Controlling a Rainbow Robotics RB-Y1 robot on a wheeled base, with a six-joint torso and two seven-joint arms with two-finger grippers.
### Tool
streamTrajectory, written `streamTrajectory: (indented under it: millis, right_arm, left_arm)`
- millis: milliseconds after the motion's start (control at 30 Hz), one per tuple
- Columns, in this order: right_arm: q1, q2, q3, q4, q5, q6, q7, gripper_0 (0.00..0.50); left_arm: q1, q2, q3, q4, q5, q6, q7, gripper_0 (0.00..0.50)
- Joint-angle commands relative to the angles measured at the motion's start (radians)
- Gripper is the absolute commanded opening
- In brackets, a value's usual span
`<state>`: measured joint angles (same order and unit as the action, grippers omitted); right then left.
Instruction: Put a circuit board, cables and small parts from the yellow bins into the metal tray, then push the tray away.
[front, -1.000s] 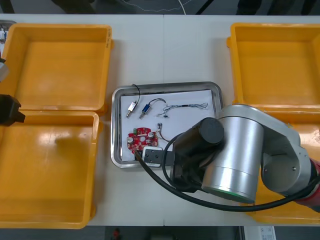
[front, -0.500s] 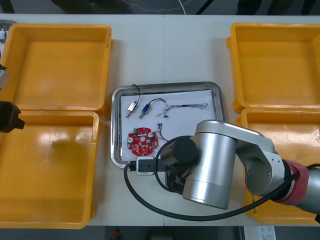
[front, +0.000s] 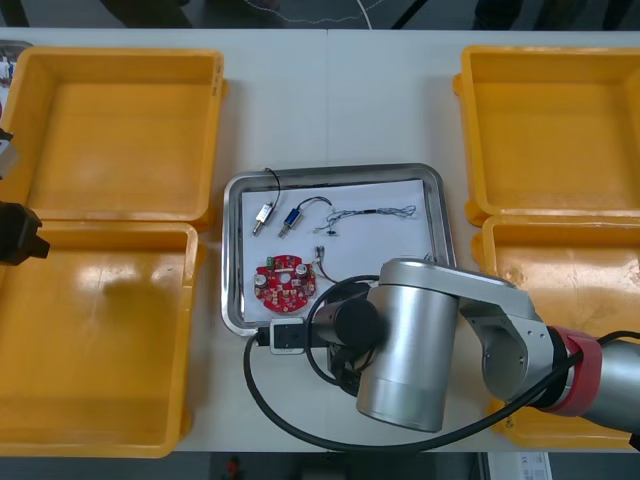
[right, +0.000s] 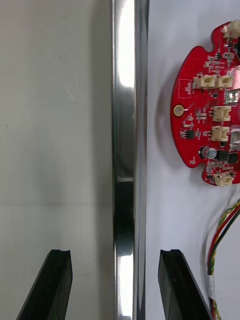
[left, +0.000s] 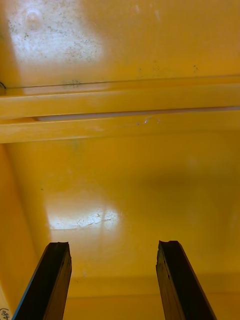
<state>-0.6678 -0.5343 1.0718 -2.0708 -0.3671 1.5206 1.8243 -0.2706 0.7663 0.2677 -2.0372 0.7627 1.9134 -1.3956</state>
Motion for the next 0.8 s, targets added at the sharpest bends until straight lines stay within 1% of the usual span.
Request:
streamTrajectory:
  millis: [33, 233, 500, 533, 567, 600, 633, 667, 700, 733, 767, 800]
  right_arm:
    - [-0.032, 0.024, 0.03, 0.003, 0.011, -0.013, 0.02, 0.5]
    - [-0.033, 0.025, 0.039, 0.041, 0.011, -0.065, 0.024, 0.5]
    - [-0.033, 0.03, 0.039, 0.041, 0.028, -0.063, 0.024, 0.5]
    - [-0.033, 0.03, 0.039, 0.043, 0.03, -0.063, 0.024, 0.491]
    - [-0.033, 0.028, 0.039, 0.047, 0.031, -0.065, 0.024, 0.382]
    - [-0.035, 0.03, 0.039, 0.049, 0.031, -0.065, 0.024, 0.308]
    - [-0.033, 0.031, 0.039, 0.052, 0.036, -0.065, 0.024, 0.174]
    - [-0.033, 0.031, 0.039, 0.052, 0.036, -0.065, 0.024, 0.145]
    - [-0.033, 0.031, 0.039, 0.054, 0.039, -0.065, 0.024, 0.145]
    - [-0.033, 0.031, 0.039, 0.054, 0.04, -0.065, 0.024, 0.025]
    - [-0.033, 0.031, 0.039, 0.054, 0.042, -0.065, 0.024, 0.0]
    - [-0.033, 0.031, 0.039, 0.054, 0.045, -0.063, 0.024, 0.0]
  left_arm:
    - [0.016, 0.036, 0.018, -0.032, 0.007, 0.006, 0.038, 0.5]
    - [0.016, 0.036, 0.018, -0.032, 0.007, 0.006, 0.038, 0.5]
    - [0.016, 0.036, 0.018, -0.032, 0.007, 0.006, 0.038, 0.5]
    - [0.016, 0.036, 0.018, -0.032, 0.007, 0.006, 0.038, 0.5]
    - [0.016, 0.036, 0.018, -0.032, 0.007, 0.006, 0.038, 0.5]
    - [0.016, 0.036, 0.018, -0.032, 0.007, 0.006, 0.038, 0.5]
    - [0.016, 0.036, 0.018, -0.032, 0.007, 0.006, 0.038, 0.5]
    - [0.016, 0.036, 0.018, -0.032, 0.007, 0.006, 0.038, 0.5]
    - [0.016, 0.036, 0.018, -0.032, 0.007, 0.006, 0.038, 0.5]
    - [0.016, 0.036, 0.018, -0.032, 0.007, 0.006, 0.038, 0.5]
    - [0.016, 0.036, 0.018, -0.032, 0.007, 0.006, 0.038, 0.5]
    - [0.016, 0.036, 0.018, -0.032, 0.007, 0.006, 0.038, 0.5]
